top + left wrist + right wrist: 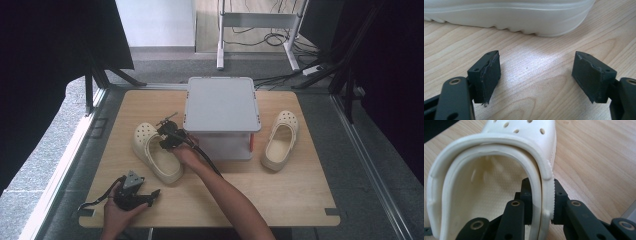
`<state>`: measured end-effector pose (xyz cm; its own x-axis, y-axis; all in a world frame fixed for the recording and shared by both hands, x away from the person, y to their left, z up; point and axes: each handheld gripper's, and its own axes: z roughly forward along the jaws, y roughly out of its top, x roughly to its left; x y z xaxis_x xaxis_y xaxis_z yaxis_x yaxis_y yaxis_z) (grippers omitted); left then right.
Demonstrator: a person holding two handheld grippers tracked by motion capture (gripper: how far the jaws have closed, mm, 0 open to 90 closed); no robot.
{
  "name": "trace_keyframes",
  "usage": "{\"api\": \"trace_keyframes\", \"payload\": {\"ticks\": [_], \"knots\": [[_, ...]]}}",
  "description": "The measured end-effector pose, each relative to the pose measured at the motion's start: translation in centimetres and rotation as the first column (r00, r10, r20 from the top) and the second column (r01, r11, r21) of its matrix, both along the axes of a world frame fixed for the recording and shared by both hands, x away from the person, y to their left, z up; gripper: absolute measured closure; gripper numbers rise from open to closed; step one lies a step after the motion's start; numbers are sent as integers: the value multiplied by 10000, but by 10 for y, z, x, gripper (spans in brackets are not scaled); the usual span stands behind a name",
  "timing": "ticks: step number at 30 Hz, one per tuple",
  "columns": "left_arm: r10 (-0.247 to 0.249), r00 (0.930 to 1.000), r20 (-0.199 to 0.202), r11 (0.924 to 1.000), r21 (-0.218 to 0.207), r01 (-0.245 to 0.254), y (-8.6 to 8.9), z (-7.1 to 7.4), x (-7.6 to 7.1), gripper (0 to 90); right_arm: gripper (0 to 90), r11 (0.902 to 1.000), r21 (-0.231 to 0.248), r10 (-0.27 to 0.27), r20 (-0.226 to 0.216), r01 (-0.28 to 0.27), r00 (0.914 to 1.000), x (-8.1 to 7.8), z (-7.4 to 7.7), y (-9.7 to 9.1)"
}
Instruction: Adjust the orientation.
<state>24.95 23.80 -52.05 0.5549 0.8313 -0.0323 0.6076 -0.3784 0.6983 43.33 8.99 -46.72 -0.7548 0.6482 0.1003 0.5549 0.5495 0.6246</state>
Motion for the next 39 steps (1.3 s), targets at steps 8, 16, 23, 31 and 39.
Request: {"api": "trace_keyframes", "payload": {"ticks": [8,16,23,31,39], "knots": [[-59,10000,1,10000,-34,59,1,0,-1,232,774,9993,225,305,342,-313,9989,-9,9,-3],[-127,9999,-24,9998,-144,127,5,0,-3,238,777,9974,363,609,475,-626,9970,-18,17,-9],[70,10000,-59,9995,-305,-72,13,0,-4,253,780,9969,433,648,356,-663,9973,-19,15,-9],[74,10000,6,9999,-97,-74,14,0,-5,250,780,9931,891,760,107,-767,9970,-21,18,-13],[26,10000,-56,10000,-20,-26,15,1,-7,246,780,9858,1303,1065,27,-1060,9943,-32,28,-23]]}}
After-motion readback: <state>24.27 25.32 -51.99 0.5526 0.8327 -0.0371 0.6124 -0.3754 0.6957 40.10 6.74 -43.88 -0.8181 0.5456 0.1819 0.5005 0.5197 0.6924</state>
